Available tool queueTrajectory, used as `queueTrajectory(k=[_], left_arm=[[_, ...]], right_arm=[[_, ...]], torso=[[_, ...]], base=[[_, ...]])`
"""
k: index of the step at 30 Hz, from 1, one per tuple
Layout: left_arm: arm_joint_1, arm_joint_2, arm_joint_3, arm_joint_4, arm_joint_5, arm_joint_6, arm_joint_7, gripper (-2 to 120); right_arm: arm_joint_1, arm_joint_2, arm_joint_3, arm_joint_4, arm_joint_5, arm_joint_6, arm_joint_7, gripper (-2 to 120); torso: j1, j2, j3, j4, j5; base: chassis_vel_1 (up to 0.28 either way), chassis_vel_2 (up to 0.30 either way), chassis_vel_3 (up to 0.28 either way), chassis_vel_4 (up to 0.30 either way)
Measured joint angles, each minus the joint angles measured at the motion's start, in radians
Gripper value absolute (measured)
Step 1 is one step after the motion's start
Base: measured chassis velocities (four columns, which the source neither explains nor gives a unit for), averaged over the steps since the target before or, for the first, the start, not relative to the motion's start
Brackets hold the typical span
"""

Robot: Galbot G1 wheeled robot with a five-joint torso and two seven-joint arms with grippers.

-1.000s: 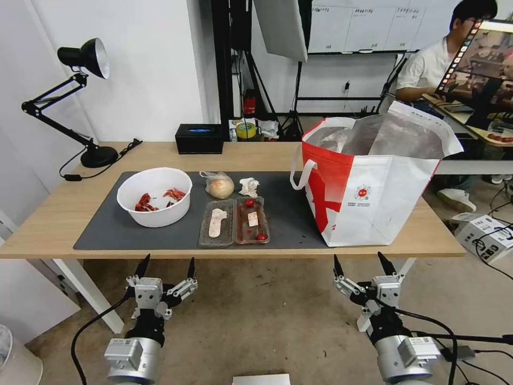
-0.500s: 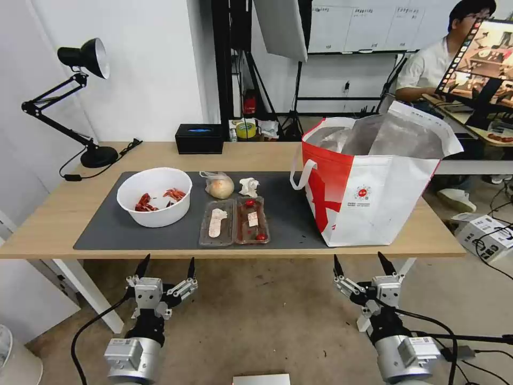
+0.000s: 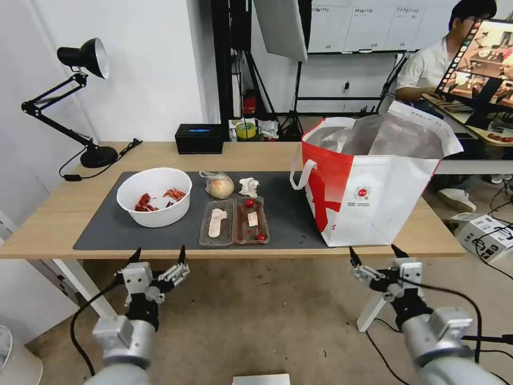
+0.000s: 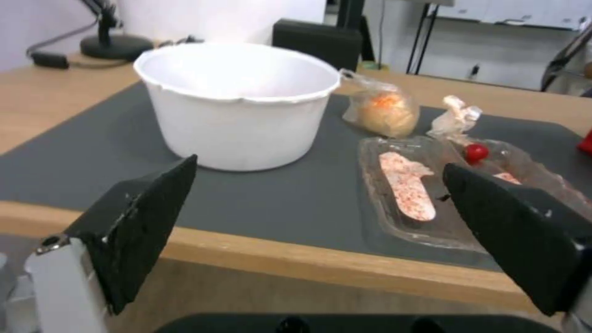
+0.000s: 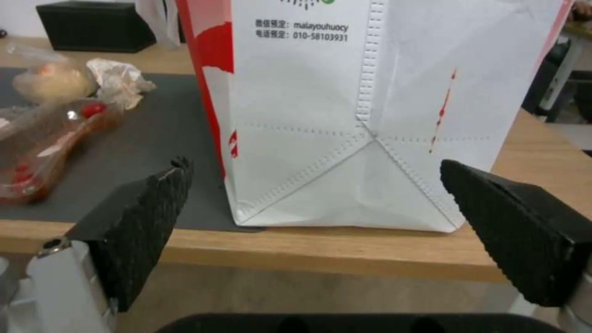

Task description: Pick up the trash from the table and place it into the takeout bag.

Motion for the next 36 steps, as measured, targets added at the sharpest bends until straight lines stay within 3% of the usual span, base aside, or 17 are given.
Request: queueTrajectory(k=[1, 4, 11, 36], left_arm=[[0.0, 0.0, 0.0, 0.0, 0.0, 0.0, 0.0, 100], [-0.043, 0.068, 0.022, -0.027, -0.111, 0.087, -0.114, 100], [-0.069, 0.084, 0.047, -0.007, -0.136, 0.089, -0.146, 100], [-0.091, 0.079, 0.08, 0.003, -0.164, 0.062, -0.142, 100]], right_arm=[[0.0, 0.0, 0.0, 0.0, 0.0, 0.0, 0.0, 100], [0.025, -0.085, 0.042, 0.022, 0.111, -0.095, 0.023, 100], [0.082, -0.202, 0.074, 0.035, 0.27, -0.217, 0.058, 100], [0.108, -0.184, 0.004, 0.013, 0.269, -0.216, 0.065, 100]], torso=[[0.0, 0.0, 0.0, 0.0, 0.0], [0.0, 0.0, 0.0, 0.0, 0.0001], [0.0, 0.0, 0.0, 0.0, -0.0004], [0.0, 0.0, 0.0, 0.0, -0.0001]], base=[[0.0, 0.0, 0.0, 0.0], [0.0, 0.0, 0.0, 0.0], [0.0, 0.0, 0.0, 0.0], [0.0, 0.0, 0.0, 0.0]])
